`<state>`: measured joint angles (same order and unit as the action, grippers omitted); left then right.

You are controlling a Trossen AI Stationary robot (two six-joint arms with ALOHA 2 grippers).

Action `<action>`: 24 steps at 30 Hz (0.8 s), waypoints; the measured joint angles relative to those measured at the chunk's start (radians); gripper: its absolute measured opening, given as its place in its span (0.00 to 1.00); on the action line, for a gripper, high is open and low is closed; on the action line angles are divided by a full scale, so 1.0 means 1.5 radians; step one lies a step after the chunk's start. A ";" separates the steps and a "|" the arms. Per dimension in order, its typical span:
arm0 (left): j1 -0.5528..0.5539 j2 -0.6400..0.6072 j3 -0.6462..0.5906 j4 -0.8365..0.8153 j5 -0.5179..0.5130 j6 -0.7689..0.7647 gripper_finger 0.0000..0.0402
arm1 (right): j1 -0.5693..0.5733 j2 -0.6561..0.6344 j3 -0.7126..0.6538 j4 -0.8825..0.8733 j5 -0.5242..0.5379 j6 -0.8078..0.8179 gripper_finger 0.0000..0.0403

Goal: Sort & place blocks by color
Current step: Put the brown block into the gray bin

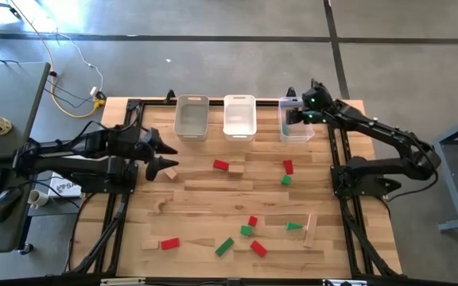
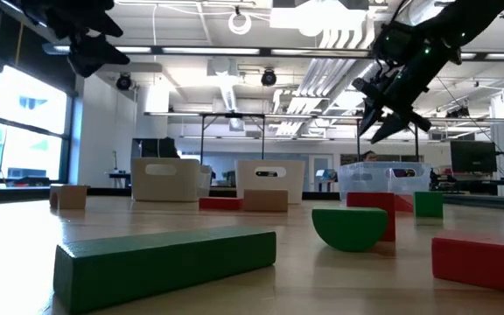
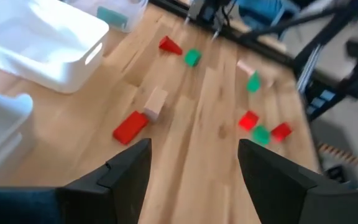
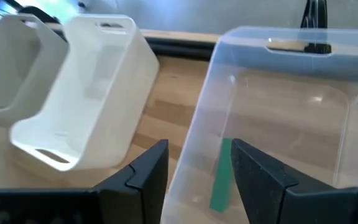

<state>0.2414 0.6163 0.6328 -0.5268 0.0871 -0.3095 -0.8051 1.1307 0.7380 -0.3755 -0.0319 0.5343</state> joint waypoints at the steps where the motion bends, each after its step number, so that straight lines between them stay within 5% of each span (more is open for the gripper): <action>1: 0.000 0.012 0.008 -0.007 -0.002 0.020 0.57 | 0.000 -0.007 0.000 0.000 0.000 0.000 0.40; 10: 0.000 0.126 0.089 -0.144 -0.068 0.049 0.57 | 0.001 -0.049 0.000 0.000 -0.002 0.000 0.40; 24: 0.000 0.272 0.131 -0.285 -0.021 -0.087 0.57 | 0.001 -0.049 0.000 -0.001 -0.003 0.000 0.40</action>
<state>0.2417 1.0241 0.8291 -0.9539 0.0561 -0.4403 -0.8028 1.0565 0.7380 -0.3763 -0.0368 0.5343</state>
